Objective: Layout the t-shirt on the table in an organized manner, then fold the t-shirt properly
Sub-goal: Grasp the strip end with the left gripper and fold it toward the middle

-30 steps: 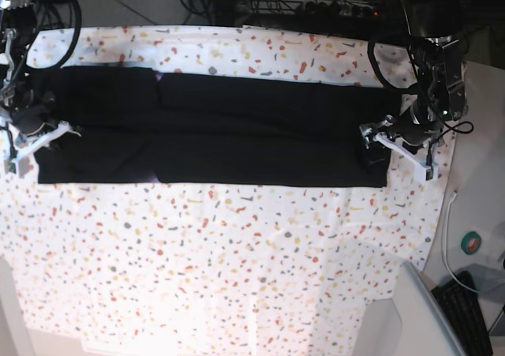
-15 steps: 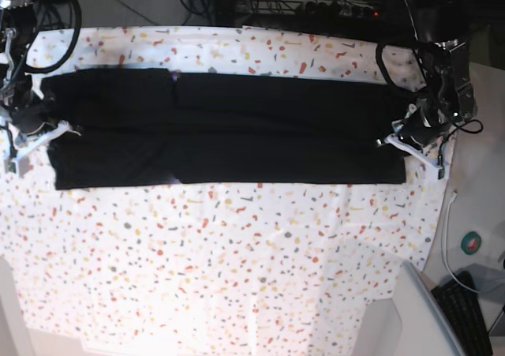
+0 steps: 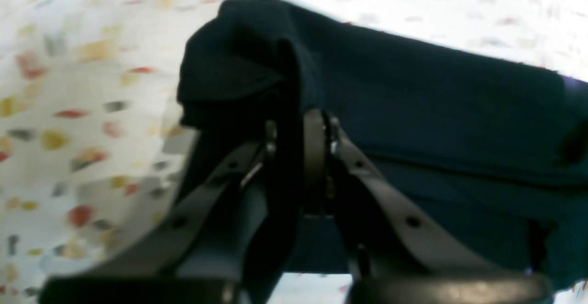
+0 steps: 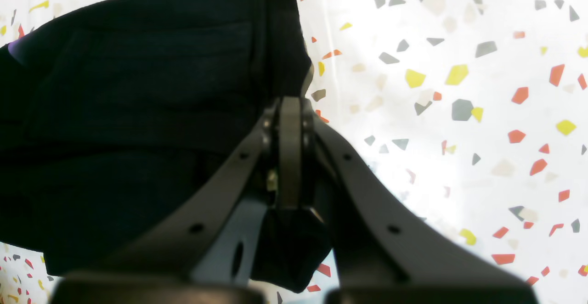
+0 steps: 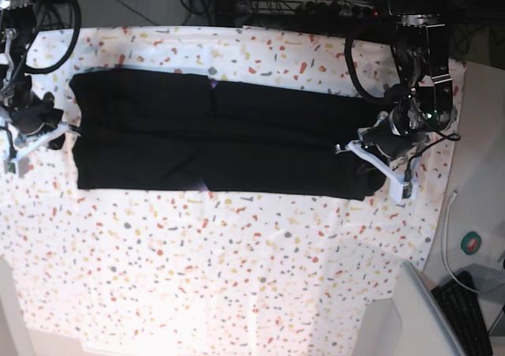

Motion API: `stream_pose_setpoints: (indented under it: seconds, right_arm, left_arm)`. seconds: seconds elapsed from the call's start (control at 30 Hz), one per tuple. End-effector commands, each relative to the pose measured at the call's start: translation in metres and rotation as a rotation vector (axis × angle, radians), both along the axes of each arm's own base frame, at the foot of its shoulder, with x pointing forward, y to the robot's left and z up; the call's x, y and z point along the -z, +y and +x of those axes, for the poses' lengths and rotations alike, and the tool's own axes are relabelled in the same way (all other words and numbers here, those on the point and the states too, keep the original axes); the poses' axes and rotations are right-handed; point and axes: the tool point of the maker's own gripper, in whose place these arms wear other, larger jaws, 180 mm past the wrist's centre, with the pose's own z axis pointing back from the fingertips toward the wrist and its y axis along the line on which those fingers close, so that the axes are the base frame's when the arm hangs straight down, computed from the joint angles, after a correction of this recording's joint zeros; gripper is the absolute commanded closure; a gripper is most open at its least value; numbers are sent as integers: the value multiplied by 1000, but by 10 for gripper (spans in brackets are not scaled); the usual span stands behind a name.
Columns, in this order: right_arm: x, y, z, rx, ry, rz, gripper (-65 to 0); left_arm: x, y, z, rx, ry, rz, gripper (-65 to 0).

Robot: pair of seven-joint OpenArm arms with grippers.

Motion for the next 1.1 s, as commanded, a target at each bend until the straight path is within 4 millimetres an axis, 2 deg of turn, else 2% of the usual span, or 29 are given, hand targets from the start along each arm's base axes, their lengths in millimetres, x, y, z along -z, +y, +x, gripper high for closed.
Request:
stream_pose_setpoints:
  seconds: [0.0,0.17,0.37,0.53,0.67,0.83,1.07]
  right_arm:
    - [-12,-5,11,-5,-47,-14,0]
    - [-12,-5,11,-4,-45,-14,0]
    - [-12,-5,11,-4,-45,-14,0]
    - [-14,-5,13,-4,-51,-14,0]
    - [-13,-5,14,-4,-52,-13,0]
    - [-15,-5,16,-4,-58,-13,0]
    - [-15,-5,16,-4,-58,-13,0]
  left_arm:
    - [-10,-10,9,24,-36,-7,0]
    - [-10,-68,16,169,-37,-41,0]
    - [-3,-106,20,237,-17,-84,0]
    - [4,-129,19,302,7,-89,0]
    - [0,-143,20,317,-2,-110,0]
    - [-4,-153,24,326,-11,-124,0]
    - [-6,-172,21,383,-13,-126,0]
